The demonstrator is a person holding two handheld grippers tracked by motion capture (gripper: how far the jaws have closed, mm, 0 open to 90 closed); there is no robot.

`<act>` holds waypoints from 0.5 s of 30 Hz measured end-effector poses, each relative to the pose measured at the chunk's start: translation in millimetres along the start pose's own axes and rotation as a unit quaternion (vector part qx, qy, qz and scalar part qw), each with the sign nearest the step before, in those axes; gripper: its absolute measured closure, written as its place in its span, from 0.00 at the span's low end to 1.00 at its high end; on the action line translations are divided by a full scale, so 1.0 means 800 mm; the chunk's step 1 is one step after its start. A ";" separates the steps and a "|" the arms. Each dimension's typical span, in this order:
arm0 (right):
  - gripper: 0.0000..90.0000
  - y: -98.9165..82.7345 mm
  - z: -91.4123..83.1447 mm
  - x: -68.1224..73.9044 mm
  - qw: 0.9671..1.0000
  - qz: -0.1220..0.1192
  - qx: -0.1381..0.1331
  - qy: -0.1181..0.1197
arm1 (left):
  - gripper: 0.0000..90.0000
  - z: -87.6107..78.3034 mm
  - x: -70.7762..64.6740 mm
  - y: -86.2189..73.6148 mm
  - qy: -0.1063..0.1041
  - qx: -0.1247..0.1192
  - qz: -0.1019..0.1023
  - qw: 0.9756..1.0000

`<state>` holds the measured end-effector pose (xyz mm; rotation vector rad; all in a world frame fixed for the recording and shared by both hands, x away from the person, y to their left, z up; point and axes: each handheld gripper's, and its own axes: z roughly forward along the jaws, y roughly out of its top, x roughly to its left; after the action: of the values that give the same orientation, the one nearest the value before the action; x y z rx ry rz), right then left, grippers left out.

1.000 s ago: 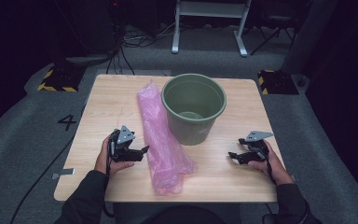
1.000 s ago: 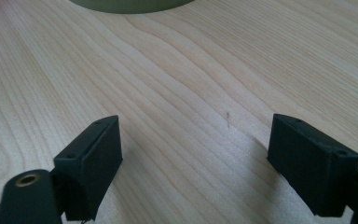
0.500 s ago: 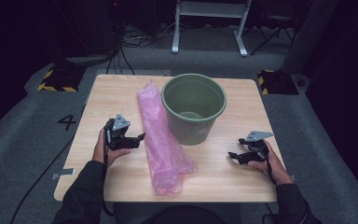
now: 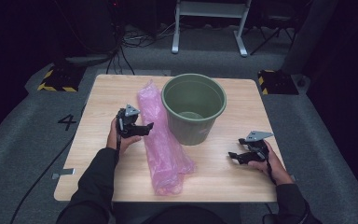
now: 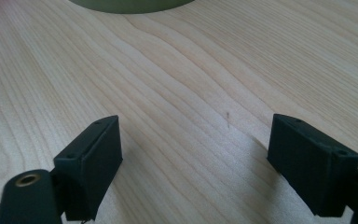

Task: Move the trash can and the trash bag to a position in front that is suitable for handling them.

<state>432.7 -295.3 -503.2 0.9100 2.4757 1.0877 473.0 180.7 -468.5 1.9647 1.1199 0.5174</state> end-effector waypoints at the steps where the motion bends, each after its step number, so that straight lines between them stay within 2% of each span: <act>1: 0.19 0.000 0.000 0.000 1.000 0.000 0.000 0.000 | 0.21 0.000 0.000 0.000 0.000 0.000 0.000 1.000; 5: 0.19 0.000 0.000 0.000 1.000 0.000 0.000 0.000 | 0.21 0.014 -0.002 -0.006 0.007 0.012 -0.001 1.000; 6: 0.19 0.000 0.000 0.000 1.000 0.000 0.000 0.000 | 0.20 0.020 -0.001 -0.008 0.013 0.021 -0.009 1.000; 8: 0.19 0.000 0.000 0.000 1.000 0.000 0.000 0.000 | 0.21 0.023 -0.001 -0.009 0.015 0.027 -0.012 0.999; 9: 0.19 0.000 0.000 0.000 1.000 0.000 0.000 0.000 | 0.21 0.025 -0.001 -0.010 0.008 0.032 -0.012 0.999; 10: 0.19 0.000 0.000 0.000 1.000 0.000 0.000 0.000 | 0.19 0.030 -0.003 -0.012 0.011 0.041 -0.008 0.999; 13: 0.19 0.000 0.000 0.000 1.000 0.000 0.000 0.000 | 0.19 0.033 -0.004 -0.013 0.014 0.045 -0.011 0.999; 15: 0.19 0.000 0.000 0.000 1.000 0.000 0.000 0.000 | 0.20 0.037 -0.004 -0.015 0.026 0.049 -0.008 0.998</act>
<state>432.7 -295.3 -503.2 0.9100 2.4753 1.0877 484.8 168.6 -495.3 2.0355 1.2133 0.5155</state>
